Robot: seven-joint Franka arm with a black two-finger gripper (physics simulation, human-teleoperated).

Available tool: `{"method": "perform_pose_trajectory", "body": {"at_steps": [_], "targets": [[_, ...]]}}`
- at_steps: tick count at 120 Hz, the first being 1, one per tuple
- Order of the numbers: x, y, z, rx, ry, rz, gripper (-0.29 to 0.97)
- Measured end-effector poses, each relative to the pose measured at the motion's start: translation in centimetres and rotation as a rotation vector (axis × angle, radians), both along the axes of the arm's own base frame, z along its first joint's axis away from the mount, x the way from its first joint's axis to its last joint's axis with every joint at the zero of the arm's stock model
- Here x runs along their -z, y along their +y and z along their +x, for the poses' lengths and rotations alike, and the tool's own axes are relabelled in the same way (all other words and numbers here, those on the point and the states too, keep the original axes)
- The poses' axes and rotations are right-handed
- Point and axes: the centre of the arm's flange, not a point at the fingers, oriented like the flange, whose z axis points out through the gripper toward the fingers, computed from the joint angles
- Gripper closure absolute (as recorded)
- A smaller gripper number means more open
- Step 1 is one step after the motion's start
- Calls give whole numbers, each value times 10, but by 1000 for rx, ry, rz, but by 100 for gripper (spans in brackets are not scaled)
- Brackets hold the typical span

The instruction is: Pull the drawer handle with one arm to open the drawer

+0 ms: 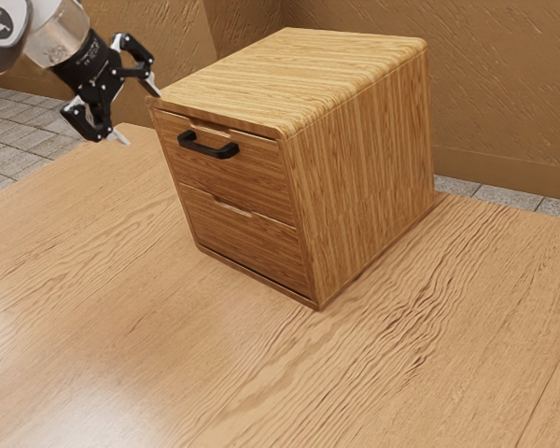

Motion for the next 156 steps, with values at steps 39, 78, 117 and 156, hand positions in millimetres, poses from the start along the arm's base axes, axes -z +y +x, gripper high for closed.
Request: {"method": "perform_pose_trajectory", "body": {"at_steps": [39, 78, 117, 156], "targets": [[-3, -35, -2, 83, -37, -5, 12], [27, -11, -2, 56, -33, -21, 17], [48, 8, 9, 39, -39, -41, 19], [59, -52, 37, 150, -42, -57, 20]]}}
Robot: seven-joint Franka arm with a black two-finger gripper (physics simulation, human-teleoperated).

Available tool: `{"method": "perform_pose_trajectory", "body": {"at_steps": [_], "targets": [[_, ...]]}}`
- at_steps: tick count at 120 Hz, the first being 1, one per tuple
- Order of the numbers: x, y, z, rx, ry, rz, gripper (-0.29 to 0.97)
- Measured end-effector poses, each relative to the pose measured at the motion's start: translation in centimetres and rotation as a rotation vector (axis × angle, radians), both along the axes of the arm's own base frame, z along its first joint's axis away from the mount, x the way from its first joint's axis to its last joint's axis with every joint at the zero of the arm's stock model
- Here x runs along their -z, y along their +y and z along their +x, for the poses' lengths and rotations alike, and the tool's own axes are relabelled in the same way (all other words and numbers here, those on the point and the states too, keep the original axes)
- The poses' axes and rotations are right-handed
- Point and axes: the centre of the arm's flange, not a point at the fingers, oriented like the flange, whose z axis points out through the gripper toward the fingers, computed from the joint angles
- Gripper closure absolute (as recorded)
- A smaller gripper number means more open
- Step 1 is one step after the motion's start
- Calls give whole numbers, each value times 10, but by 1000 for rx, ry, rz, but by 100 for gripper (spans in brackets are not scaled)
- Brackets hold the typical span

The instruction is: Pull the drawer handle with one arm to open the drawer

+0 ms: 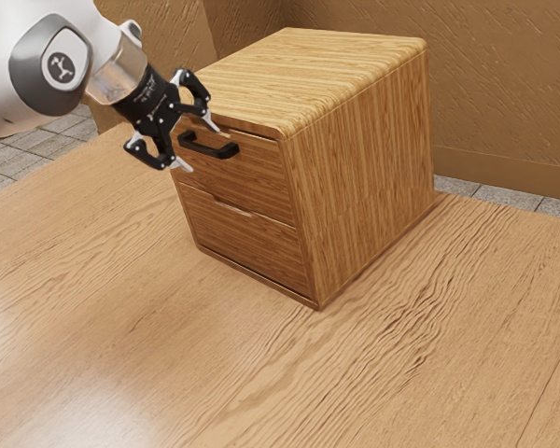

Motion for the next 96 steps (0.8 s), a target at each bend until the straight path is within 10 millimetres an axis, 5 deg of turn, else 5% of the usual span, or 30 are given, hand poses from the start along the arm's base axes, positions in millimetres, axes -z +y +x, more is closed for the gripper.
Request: {"method": "perform_pose_trajectory", "body": {"at_steps": [14, 48, 96], "targets": [[-1, -6, 2, 11, -6, 2, 20], [-1, 16, -3, -23, -10, 6, 20], [11, 9, 8, -6, -9, -8, 24]]}}
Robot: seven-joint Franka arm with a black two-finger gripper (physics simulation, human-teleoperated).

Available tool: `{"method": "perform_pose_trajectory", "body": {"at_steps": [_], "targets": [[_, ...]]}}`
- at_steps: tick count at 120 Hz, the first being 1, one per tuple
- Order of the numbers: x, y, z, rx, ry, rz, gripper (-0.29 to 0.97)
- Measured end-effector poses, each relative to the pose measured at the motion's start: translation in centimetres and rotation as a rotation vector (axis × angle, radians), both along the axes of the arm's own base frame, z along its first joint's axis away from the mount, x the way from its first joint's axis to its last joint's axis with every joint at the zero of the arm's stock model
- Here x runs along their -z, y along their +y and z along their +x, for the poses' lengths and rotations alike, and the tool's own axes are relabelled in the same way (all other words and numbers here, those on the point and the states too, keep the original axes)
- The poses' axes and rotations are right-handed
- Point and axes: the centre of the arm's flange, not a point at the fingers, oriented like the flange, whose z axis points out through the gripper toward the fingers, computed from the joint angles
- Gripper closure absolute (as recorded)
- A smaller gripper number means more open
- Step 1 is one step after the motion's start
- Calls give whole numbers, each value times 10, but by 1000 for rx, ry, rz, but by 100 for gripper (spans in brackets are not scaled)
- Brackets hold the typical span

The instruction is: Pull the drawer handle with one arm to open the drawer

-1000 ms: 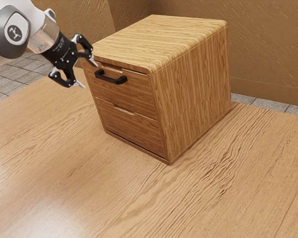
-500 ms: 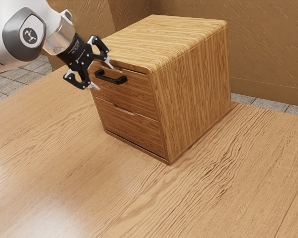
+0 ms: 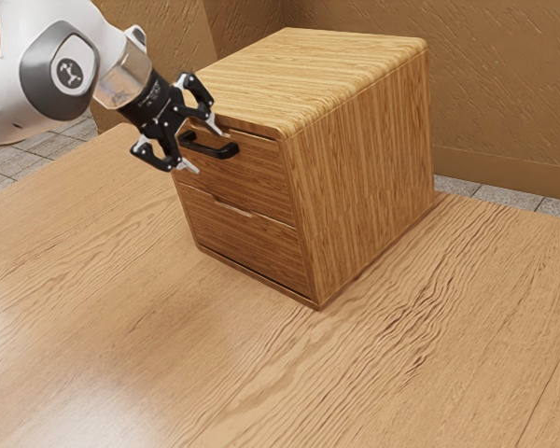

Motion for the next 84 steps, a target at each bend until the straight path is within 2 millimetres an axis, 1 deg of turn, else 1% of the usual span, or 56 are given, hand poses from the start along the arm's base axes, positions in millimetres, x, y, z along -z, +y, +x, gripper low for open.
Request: {"method": "perform_pose_trajectory", "body": {"at_steps": [25, 37, 65, 84], "targets": [[0, 0, 0, 2, -3, 4, 27], [1, 1, 0, 3, -2, 3, 33], [2, -2, 1, 11, -1, 3, 54], [3, -2, 1, 11, 1, 6, 61]]}}
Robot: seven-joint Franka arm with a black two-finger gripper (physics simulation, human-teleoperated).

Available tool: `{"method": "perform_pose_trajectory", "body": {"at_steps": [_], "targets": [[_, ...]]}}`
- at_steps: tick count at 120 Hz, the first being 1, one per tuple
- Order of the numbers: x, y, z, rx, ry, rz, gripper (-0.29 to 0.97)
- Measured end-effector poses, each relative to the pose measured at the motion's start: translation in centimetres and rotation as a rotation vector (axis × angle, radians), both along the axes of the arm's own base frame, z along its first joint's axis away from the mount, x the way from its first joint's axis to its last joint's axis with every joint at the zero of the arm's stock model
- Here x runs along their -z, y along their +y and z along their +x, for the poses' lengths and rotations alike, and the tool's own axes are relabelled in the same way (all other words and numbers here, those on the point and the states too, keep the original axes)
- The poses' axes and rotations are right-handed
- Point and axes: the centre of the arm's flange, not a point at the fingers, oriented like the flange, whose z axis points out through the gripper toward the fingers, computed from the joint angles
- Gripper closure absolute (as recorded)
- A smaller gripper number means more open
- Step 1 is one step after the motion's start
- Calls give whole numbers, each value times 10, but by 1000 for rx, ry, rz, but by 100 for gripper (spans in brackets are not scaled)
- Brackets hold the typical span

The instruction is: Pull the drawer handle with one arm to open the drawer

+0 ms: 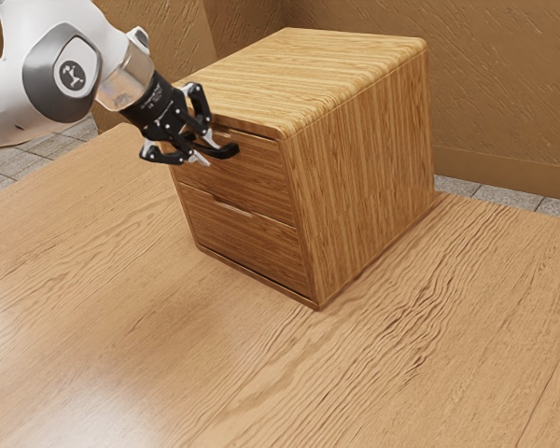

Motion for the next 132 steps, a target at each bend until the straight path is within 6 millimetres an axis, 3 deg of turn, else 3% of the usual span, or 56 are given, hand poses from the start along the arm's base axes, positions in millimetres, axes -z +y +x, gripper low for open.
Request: {"method": "perform_pose_trajectory", "body": {"at_steps": [76, 132], "targets": [[0, 17, -7, -25, 12, 26, 63], [-1, 16, -21, -25, 24, 22, 63]]}}
